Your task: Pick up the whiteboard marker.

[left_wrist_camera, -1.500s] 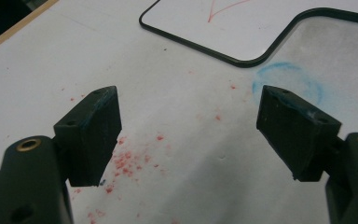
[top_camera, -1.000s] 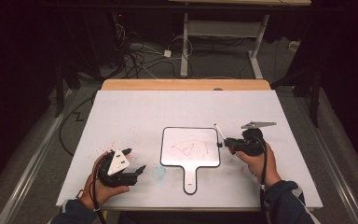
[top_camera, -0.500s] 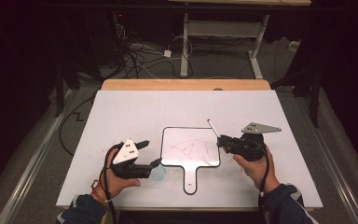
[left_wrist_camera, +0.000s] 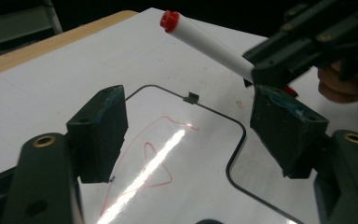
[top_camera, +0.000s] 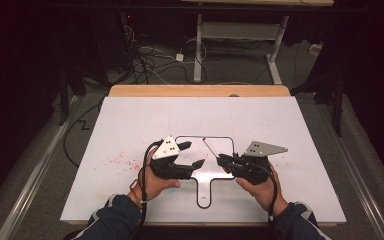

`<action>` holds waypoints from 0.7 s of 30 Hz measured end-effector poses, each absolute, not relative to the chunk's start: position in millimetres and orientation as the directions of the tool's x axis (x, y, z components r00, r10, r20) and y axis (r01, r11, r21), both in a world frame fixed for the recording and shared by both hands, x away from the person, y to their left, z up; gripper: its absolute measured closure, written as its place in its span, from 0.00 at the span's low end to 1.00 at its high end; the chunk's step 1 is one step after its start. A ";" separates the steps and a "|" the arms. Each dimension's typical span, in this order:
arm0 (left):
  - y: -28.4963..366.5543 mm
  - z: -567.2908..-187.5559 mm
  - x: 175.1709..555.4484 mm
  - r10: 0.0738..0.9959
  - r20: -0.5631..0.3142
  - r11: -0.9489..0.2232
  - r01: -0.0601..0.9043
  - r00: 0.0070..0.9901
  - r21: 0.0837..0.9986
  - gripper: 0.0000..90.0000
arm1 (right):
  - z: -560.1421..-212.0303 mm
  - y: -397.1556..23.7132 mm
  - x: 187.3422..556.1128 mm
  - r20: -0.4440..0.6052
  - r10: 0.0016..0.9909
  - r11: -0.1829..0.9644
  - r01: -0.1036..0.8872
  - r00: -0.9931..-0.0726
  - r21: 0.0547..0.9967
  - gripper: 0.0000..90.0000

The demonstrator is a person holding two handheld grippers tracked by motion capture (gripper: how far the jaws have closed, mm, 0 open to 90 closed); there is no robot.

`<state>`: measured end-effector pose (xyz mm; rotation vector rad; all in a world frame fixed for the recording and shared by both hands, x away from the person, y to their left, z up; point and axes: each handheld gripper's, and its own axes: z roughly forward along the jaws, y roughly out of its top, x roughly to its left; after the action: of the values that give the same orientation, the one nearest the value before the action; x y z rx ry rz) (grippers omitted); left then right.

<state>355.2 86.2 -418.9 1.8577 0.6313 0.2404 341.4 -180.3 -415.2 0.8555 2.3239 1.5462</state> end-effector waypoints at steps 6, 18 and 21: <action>81.2 -418.6 359.4 0.493 -0.145 -0.251 0.300 0.858 0.920 0.40 | -422.1 -172.9 337.4 0.118 0.547 0.294 0.322 -0.829 0.900 0.91; 68.4 -415.1 353.4 0.374 -0.175 -0.249 0.280 0.911 0.927 0.76 | -427.6 -165.5 333.2 0.082 0.514 0.300 0.269 -0.854 0.915 0.90; 68.6 -415.3 353.9 0.345 -0.172 -0.259 0.270 0.923 0.927 0.81 | -427.4 -163.7 331.0 0.058 0.515 0.314 0.251 -0.855 0.915 0.90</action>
<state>353.9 68.6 -415.3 1.8558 0.4543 0.0760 331.0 -163.7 -427.4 0.6979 2.3365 1.5584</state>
